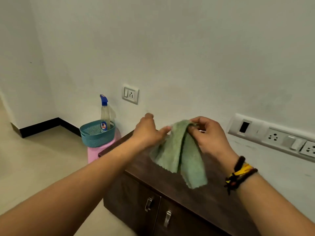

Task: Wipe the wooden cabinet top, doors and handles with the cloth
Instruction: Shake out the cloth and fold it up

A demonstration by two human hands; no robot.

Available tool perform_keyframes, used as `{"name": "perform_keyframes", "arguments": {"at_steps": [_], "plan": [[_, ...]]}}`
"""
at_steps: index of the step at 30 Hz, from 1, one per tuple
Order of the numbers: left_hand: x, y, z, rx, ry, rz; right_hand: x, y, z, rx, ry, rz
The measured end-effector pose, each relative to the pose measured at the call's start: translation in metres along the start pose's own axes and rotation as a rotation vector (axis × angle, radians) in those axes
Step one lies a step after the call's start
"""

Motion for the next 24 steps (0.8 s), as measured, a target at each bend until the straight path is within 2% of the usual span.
{"name": "perform_keyframes", "arguments": {"at_steps": [1,2,4,5,7,10,13,14,16,18,20,24], "plan": [[-0.002,-0.002,-0.001,-0.043,0.021,-0.065,0.006,0.005,-0.001,-0.152,0.025,0.015],[-0.007,-0.006,-0.005,-0.239,0.127,-0.131,0.010,0.011,-0.003,-0.250,0.053,0.035],[-0.017,-0.020,-0.025,-0.530,0.492,-0.191,0.016,0.024,-0.001,-0.355,0.092,0.067],[-0.021,-0.026,-0.031,-0.508,0.581,-0.246,0.019,0.029,0.000,-0.396,0.109,0.072],[-0.022,-0.034,-0.036,-0.339,0.542,-0.287,0.025,0.035,0.006,-0.509,0.104,0.085],[-0.008,-0.040,-0.027,-0.089,0.346,-0.287,0.026,0.039,0.018,-0.688,0.152,0.125],[0.003,-0.049,0.005,0.243,0.144,-0.345,0.020,0.033,0.021,-0.863,0.500,0.072],[0.005,-0.052,0.014,0.304,0.126,-0.380,0.018,0.025,0.023,-0.930,0.619,-0.009],[0.006,-0.058,0.026,0.439,0.156,-0.451,0.015,0.010,0.034,-0.971,0.748,-0.179],[0.008,-0.062,0.032,0.639,0.180,-0.473,0.015,0.002,0.047,-0.805,0.768,-0.278],[0.010,-0.064,0.042,0.697,0.166,-0.449,0.016,0.000,0.055,-0.702,0.724,-0.322],[0.020,-0.061,0.053,0.752,0.156,-0.292,0.025,0.004,0.052,-0.897,0.580,-0.375]]}}
Point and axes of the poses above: each hand's wrist, its own x-axis towards the middle knuckle, its own z-axis out of the back of the hand, y = z × x, the point moved 5 cm from there along x, towards the middle knuckle, and after that the axes turned 12 degrees about y, right-handed, at the moved point
